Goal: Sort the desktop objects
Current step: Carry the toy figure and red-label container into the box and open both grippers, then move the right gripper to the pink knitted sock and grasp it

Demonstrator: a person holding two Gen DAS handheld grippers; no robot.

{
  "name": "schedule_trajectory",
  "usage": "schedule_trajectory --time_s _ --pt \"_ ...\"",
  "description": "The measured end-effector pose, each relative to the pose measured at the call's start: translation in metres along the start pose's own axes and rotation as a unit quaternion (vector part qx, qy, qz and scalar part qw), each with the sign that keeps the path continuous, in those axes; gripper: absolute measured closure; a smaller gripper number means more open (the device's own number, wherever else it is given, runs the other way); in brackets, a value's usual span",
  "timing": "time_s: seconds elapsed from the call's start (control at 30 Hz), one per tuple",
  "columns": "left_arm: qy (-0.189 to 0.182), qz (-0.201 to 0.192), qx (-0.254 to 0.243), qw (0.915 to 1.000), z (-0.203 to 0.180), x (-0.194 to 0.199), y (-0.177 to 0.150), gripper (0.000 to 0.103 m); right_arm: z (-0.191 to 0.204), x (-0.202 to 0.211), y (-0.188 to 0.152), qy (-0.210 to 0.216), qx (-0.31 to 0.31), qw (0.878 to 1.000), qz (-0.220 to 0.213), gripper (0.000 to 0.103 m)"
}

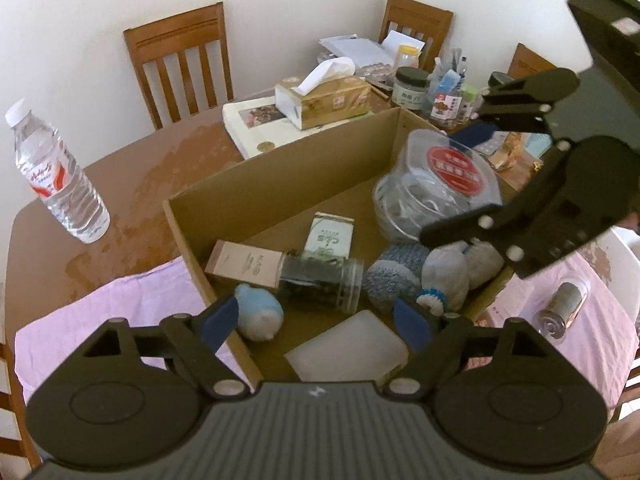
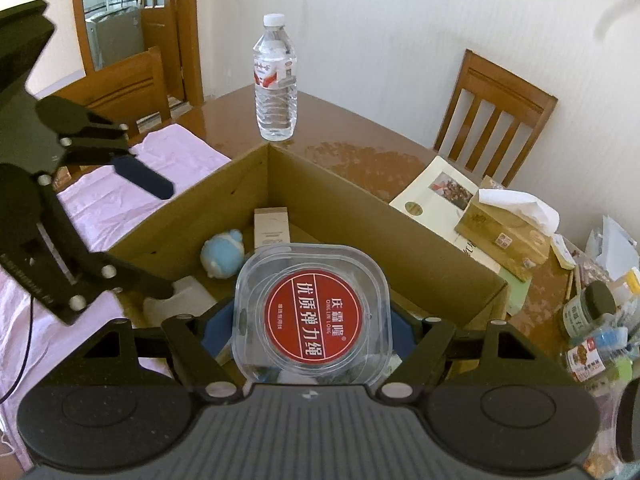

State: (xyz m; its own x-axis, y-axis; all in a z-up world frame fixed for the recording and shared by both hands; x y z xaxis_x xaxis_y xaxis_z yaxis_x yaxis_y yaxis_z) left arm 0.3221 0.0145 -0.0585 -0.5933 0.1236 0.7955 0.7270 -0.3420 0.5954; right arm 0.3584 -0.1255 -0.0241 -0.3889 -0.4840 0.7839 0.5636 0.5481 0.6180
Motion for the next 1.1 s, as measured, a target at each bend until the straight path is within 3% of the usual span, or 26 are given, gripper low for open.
schedule_trajectory --time_s 0.13,0.23,0.3,0.6,0.83,0.87,0.93,1.1 --pt "0.008 0.001 0.008 0.9999 0.003 0.003 -0.003 0.015 -0.008 -0.013 0.009 -0.001 -0.001 1.000 0.002 0.019" --pt "0.011 -0.002 0.009 0.9999 0.005 0.007 -0.004 0.015 -0.011 -0.016 0.013 -0.004 0.000 1.000 -0.003 0.004" --pt "0.008 -0.001 0.012 0.9999 0.004 0.011 -0.004 0.014 -0.010 -0.014 0.014 -0.010 0.001 1.000 -0.010 0.000" --pt "0.005 -0.003 0.014 0.9999 -0.011 0.035 -0.007 0.012 -0.005 0.009 0.004 -0.011 -0.021 1.000 -0.007 0.000" --pt "0.025 -0.040 -0.001 0.9989 -0.032 0.059 -0.028 0.009 0.013 0.037 -0.022 -0.033 -0.012 0.998 -0.043 0.000" --pt "0.035 -0.036 0.010 0.9987 -0.034 0.061 -0.031 0.009 0.016 0.041 -0.025 -0.039 -0.012 0.998 -0.052 0.000" --pt "0.019 -0.019 0.023 0.9994 -0.040 0.064 -0.040 0.008 0.022 0.047 -0.034 -0.033 -0.034 0.997 -0.054 0.000" --pt "0.018 -0.008 0.013 0.9997 -0.056 0.067 -0.058 0.008 0.044 0.062 -0.060 -0.034 -0.038 0.997 -0.061 0.000"
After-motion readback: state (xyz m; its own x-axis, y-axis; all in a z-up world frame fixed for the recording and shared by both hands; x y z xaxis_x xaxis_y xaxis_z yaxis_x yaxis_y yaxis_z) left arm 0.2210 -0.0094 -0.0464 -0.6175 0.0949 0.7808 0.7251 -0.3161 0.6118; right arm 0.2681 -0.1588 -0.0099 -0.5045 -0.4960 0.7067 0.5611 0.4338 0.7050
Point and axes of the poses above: each gripper's, at about its wrist camera, not at the fingertips, and x roughly against the way its jaws point, z to its left, y to its top, the point moved 5 cm from there along -x, roughly the way its jaws point, and after that the axes turned 10 degrees about y, right-handed, at the moved point
